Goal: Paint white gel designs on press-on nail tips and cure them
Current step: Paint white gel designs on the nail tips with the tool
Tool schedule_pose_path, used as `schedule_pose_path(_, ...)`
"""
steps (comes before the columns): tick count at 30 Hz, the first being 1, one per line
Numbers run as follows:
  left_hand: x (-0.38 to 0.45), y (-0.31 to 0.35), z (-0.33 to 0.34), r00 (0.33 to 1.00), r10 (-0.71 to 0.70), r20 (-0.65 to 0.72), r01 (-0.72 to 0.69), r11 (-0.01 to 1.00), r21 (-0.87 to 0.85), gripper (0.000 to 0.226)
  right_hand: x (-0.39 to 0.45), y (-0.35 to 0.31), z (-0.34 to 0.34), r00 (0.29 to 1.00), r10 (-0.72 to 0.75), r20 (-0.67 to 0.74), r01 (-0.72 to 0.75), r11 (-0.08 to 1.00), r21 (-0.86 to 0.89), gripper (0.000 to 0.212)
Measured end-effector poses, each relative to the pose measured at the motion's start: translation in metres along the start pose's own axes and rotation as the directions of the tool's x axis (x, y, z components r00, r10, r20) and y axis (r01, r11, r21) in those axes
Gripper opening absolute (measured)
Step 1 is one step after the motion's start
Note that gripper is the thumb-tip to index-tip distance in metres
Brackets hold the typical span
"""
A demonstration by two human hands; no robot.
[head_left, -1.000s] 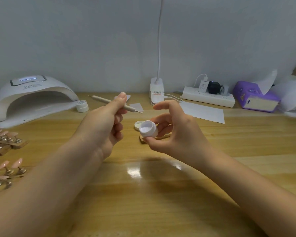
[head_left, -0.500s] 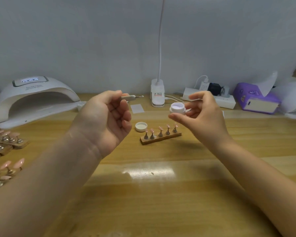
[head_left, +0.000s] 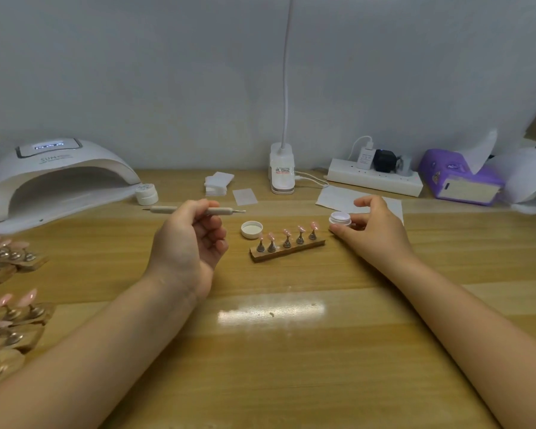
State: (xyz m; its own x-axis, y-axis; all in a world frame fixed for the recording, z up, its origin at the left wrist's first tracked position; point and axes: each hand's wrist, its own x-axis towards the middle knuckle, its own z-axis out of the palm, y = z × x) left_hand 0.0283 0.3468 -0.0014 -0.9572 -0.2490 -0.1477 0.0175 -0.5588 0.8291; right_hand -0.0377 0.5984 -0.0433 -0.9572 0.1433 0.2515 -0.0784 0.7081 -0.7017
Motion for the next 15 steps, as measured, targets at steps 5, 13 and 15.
schedule_pose_path(5,0.008,-0.006,-0.006,0.999,-0.012,-0.042,0.011,1.000,-0.015,0.024,-0.002,-0.006,-0.001,0.996,-0.051,0.075,0.062,0.986,-0.155,0.076)
schedule_pose_path(13,0.014,-0.007,-0.012,0.994,0.024,-0.104,-0.031,0.997,-0.064,0.024,-0.037,-0.054,0.000,0.703,-0.691,-0.167,0.598,0.702,-0.387,0.010)
schedule_pose_path(15,0.015,-0.007,-0.014,0.992,0.020,-0.121,-0.030,0.997,-0.077,0.025,-0.048,-0.062,0.011,0.697,-0.717,0.000,0.645,0.628,-0.435,0.021)
